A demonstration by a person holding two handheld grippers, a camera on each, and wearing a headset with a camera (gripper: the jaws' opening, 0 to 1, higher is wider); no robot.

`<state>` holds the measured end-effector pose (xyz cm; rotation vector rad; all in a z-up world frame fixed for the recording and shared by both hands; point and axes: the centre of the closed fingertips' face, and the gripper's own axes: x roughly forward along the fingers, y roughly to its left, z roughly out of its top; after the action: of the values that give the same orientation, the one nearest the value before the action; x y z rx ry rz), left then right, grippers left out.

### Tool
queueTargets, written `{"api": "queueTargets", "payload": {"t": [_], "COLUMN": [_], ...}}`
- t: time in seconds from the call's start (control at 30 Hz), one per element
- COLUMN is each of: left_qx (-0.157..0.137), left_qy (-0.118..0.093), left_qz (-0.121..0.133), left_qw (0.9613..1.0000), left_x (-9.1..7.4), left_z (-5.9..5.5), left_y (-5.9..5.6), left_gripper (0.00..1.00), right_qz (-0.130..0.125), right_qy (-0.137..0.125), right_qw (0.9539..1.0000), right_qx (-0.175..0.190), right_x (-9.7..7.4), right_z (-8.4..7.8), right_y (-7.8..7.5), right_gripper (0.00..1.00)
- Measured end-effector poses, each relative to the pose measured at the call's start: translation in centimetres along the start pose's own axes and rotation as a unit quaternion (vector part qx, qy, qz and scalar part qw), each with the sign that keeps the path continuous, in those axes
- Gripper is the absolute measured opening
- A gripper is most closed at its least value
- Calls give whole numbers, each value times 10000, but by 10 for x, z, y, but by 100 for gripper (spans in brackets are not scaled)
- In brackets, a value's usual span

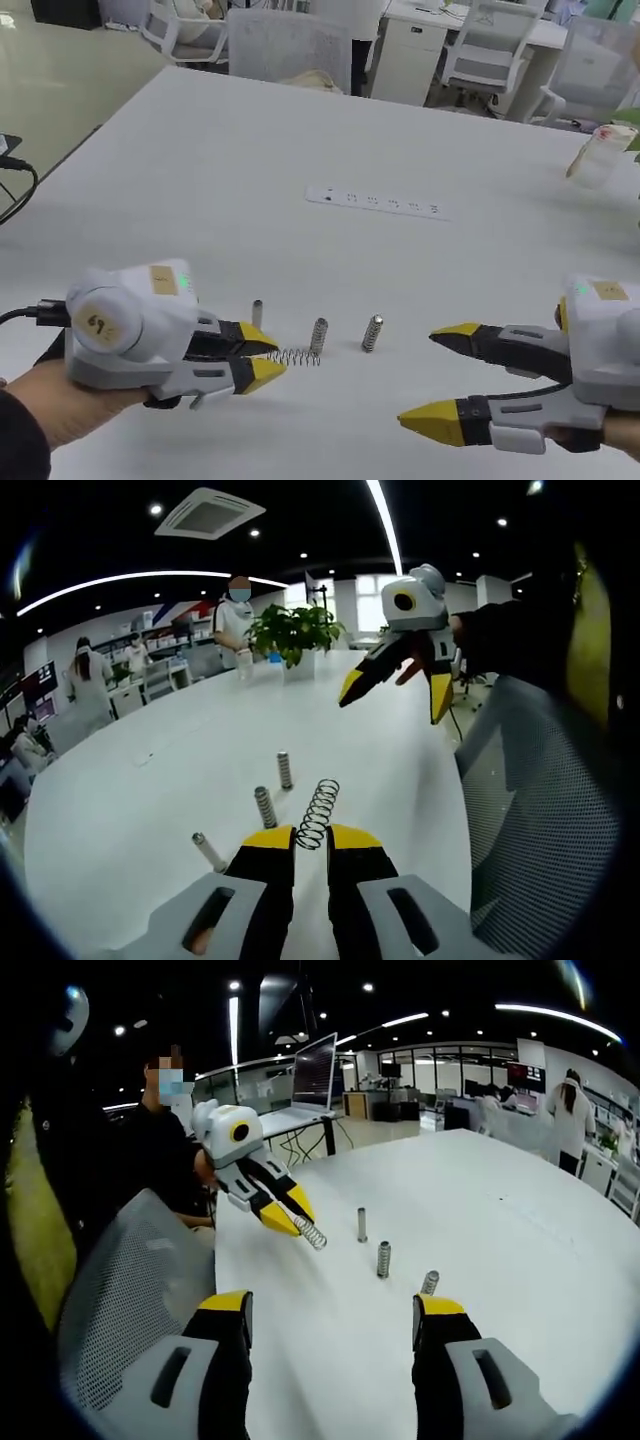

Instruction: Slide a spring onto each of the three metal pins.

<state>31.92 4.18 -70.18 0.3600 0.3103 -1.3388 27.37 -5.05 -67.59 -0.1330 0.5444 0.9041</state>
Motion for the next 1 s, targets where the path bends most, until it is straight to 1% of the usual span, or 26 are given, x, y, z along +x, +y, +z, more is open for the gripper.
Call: {"api": "queueTargets", "payload": {"t": [0.07, 0.23, 0.4, 0.63, 0.7, 1.0], "left_qx": [5, 16, 28, 60, 71, 121], "left_qy": [-2, 4, -16, -42, -45, -83], "left_qz": [-14, -45, -84, -127, -142, -214], "left_qw": [10000, 10000, 10000, 9999, 9999, 9997], "left_x": [0, 0, 1, 2, 3, 4], "left_z": [1, 1, 3, 7, 8, 13], "left_y": [-1, -4, -7, -11, -12, -18], "left_gripper": [4, 4, 4, 4, 4, 4], "right_qz": [28, 229, 386, 531, 561, 729], "right_qy": [-9, 25, 24, 20, 7, 42], "right_qw": [10000, 9996, 9989, 9981, 9980, 9969], "right_qx": [-61, -186, -259, -319, -307, -277], "right_x": [4, 20, 32, 44, 47, 58], "right_z": [3, 10, 16, 18, 18, 17], "right_y": [1, 7, 12, 14, 14, 21], "right_gripper": [61, 56, 52, 44, 43, 37]}}
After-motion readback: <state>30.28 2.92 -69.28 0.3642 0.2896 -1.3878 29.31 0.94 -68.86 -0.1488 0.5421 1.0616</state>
